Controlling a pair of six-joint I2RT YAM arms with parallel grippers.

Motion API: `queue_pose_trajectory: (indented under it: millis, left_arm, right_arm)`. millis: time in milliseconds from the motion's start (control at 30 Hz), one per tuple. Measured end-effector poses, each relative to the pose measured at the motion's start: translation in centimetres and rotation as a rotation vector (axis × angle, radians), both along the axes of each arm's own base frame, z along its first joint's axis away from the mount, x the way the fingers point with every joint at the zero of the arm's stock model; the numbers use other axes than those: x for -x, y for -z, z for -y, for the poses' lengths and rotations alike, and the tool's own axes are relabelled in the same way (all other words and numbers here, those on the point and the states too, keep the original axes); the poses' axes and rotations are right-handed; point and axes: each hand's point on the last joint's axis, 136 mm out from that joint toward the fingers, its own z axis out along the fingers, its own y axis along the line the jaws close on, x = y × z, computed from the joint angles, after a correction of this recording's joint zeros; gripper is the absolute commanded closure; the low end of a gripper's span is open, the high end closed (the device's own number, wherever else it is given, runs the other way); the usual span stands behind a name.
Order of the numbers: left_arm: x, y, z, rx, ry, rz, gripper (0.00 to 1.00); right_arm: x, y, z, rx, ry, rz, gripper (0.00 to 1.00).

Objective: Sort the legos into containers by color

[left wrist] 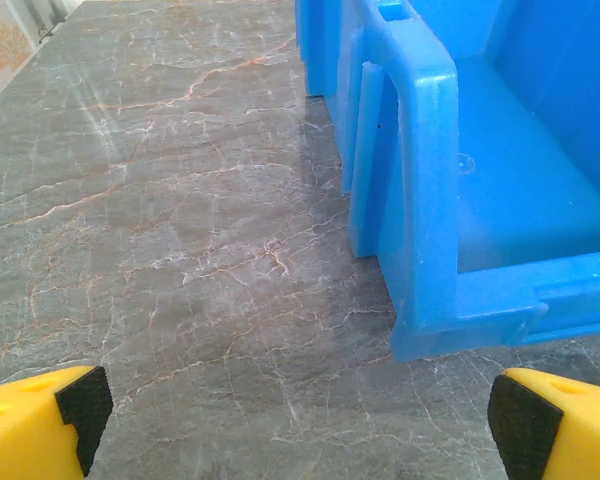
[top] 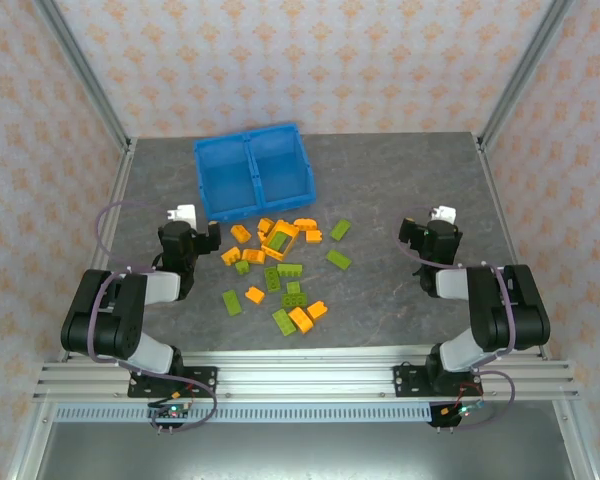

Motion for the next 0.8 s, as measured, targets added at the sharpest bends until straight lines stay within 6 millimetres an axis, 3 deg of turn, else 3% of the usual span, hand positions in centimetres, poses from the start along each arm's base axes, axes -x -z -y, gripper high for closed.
queue_pose_trajectory:
  millis: [633,733,800]
  left_arm:
    - [0.0,0.0,0.0,0.000,0.000,0.000,0.00]
    - [0.0,0.0,0.0,0.000,0.000,0.000,0.00]
    - [-0.1,0.0,0.1,-0.001,0.003,-0.008,0.00]
  right_arm:
    - [0.0,0.0,0.0,0.001,0.000,-0.024,0.01]
    - [-0.4,-2.3,0.3,-0.003,0.048,-0.052,0.01]
    - [-1.3,-6.5,0.3,-0.058,0.090,-0.004,0.01]
